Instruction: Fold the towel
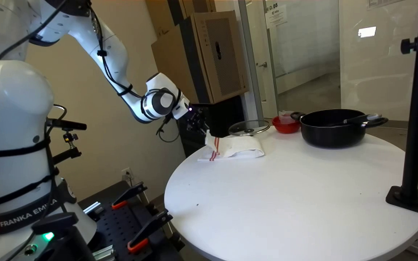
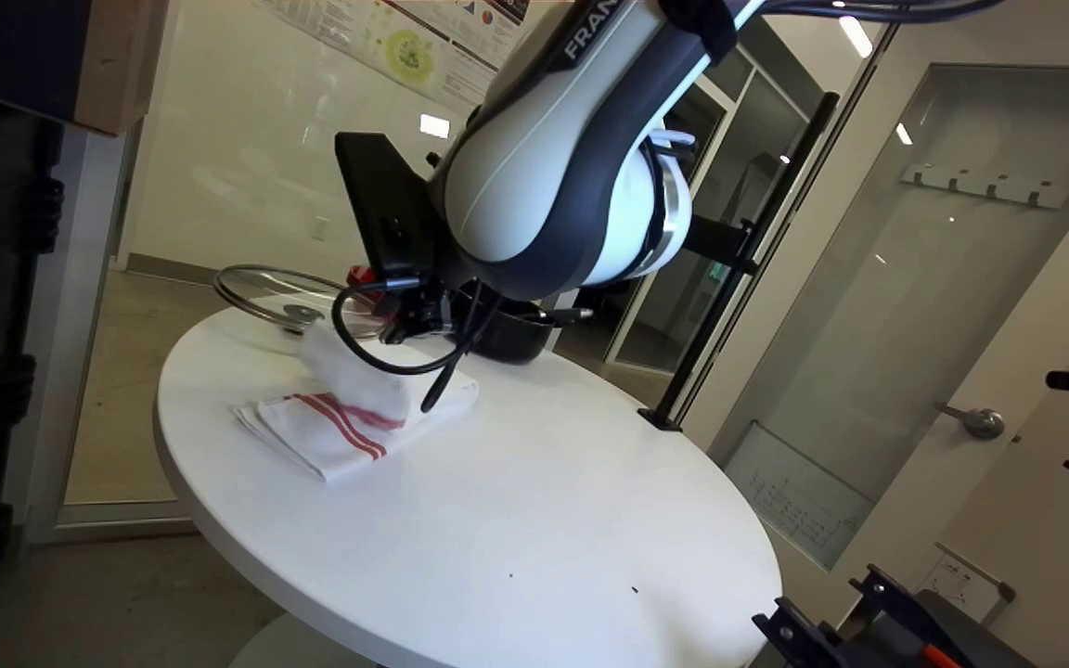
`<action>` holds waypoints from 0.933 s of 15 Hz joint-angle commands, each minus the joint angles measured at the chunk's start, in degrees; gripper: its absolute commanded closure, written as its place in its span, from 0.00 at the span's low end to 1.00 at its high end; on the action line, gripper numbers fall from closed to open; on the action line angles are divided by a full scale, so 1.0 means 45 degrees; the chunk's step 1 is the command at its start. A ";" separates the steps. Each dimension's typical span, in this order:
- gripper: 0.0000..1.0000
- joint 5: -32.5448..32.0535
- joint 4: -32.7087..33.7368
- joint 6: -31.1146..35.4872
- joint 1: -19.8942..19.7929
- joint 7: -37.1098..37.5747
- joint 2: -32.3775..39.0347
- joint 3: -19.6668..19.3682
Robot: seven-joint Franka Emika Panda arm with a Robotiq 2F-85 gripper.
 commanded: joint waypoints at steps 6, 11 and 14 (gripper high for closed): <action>0.01 0.0924 -0.1265 0.1668 -0.2523 -0.2933 -0.0464 0.2205; 0.00 0.2156 -0.0508 0.1700 -0.4359 -0.4007 0.0167 0.2277; 0.00 0.2956 0.0008 0.1451 -0.5124 -0.4468 0.0445 0.2032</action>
